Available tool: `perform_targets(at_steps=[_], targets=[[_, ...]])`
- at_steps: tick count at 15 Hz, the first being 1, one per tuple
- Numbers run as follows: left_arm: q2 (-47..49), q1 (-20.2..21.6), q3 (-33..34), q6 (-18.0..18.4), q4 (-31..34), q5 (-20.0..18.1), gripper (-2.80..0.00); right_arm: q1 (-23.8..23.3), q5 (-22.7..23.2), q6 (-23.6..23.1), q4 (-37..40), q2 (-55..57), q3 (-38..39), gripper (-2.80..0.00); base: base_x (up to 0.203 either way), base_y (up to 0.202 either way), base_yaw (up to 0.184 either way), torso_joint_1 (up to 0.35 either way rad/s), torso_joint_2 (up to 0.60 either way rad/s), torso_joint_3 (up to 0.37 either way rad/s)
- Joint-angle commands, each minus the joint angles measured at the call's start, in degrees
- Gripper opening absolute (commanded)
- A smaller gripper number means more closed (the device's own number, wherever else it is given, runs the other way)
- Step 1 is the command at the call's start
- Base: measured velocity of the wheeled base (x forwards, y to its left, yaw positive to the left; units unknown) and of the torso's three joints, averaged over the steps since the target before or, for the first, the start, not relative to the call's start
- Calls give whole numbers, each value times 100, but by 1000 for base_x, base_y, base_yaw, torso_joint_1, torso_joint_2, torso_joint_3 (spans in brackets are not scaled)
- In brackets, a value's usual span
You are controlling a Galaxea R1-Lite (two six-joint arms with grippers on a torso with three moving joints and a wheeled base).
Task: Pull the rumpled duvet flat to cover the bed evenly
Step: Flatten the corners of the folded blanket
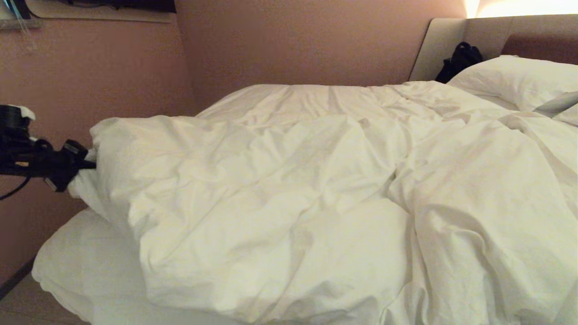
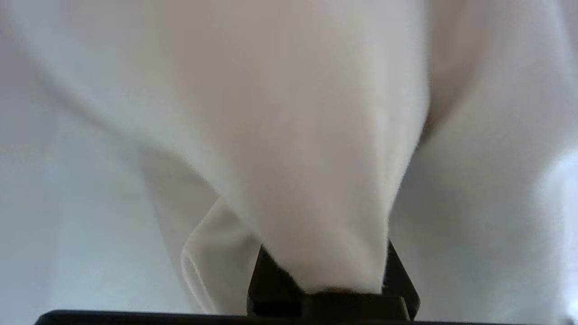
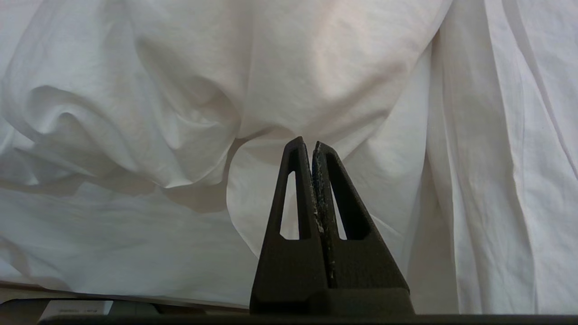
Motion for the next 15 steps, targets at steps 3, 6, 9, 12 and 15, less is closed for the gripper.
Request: perform_targets(at_steps=[3,6,9,12,15], targets=[[-863,474,20,177,544,-14,-280,1,4,-5,1,-2,1,-280,0,0,0,0,0,0],[-1385,721,312,406,718,-7,-280,1,4,-5,1,-2,1,-280,0,0,0,0,0,0],[-1656,1020,510,576,735,13,-280,1,4,-5,1,-2,1,-280,0,0,0,0,0,0],[-1802,1189,613,719,743,422,-280,1,4,-5,1,-2,1,-280,0,0,0,0,0,0],[-1763,1409,583,1149,712,1047,-280,1,4,-5,1,-2,1,-280,0,0,0,0,0,0]])
